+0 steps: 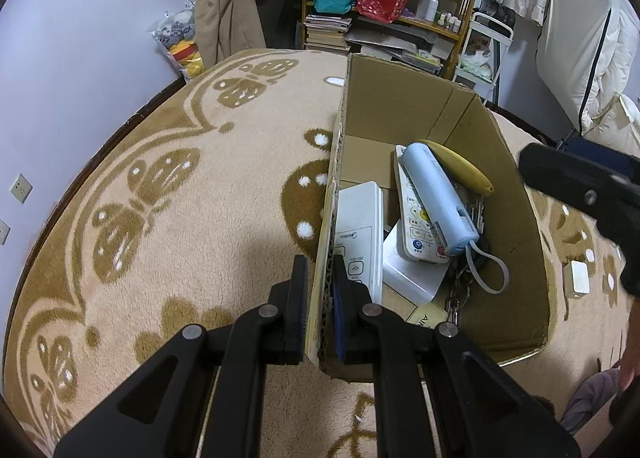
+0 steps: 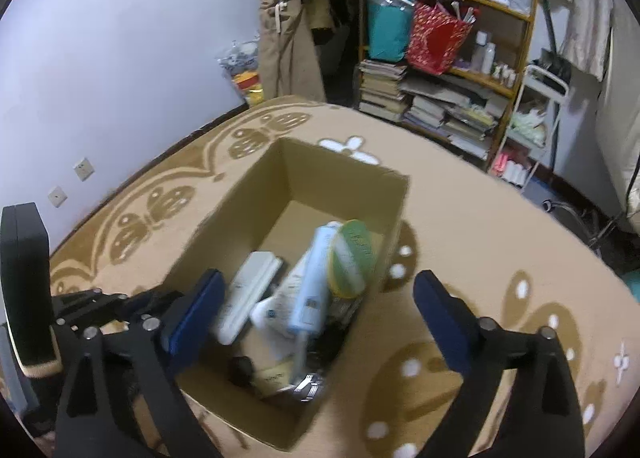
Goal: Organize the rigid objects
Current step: 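Carry the white remote into the box with the right gripper and release, then move the right gripper to the white square plug adapter and grasp it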
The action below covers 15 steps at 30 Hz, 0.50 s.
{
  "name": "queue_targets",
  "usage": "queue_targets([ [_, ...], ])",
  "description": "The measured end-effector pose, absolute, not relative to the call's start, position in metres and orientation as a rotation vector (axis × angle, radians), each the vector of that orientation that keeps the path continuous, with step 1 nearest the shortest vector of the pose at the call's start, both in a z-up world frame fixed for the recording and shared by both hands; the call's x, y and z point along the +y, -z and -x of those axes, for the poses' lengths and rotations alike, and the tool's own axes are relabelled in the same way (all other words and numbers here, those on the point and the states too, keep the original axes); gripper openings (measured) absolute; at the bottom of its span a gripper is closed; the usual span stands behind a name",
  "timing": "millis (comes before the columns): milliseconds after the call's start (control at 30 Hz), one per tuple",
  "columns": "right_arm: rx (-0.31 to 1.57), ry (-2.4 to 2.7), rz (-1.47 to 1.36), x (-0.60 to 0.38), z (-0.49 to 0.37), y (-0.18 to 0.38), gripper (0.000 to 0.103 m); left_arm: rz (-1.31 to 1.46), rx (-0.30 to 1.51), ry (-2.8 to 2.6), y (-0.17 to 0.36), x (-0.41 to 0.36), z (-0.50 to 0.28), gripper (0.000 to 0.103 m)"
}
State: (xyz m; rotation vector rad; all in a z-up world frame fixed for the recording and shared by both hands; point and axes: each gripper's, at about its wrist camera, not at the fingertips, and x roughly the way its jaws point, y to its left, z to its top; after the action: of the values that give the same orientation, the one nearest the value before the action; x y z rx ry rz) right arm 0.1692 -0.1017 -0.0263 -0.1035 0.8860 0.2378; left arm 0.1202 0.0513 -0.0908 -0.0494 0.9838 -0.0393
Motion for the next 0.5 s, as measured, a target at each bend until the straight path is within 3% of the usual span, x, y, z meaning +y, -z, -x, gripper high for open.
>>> queue_targets([
  [500,0.882,-0.007,0.082,-0.203,-0.164,0.029,0.101,0.053,0.985,0.041,0.091,0.051,-0.12,0.011],
])
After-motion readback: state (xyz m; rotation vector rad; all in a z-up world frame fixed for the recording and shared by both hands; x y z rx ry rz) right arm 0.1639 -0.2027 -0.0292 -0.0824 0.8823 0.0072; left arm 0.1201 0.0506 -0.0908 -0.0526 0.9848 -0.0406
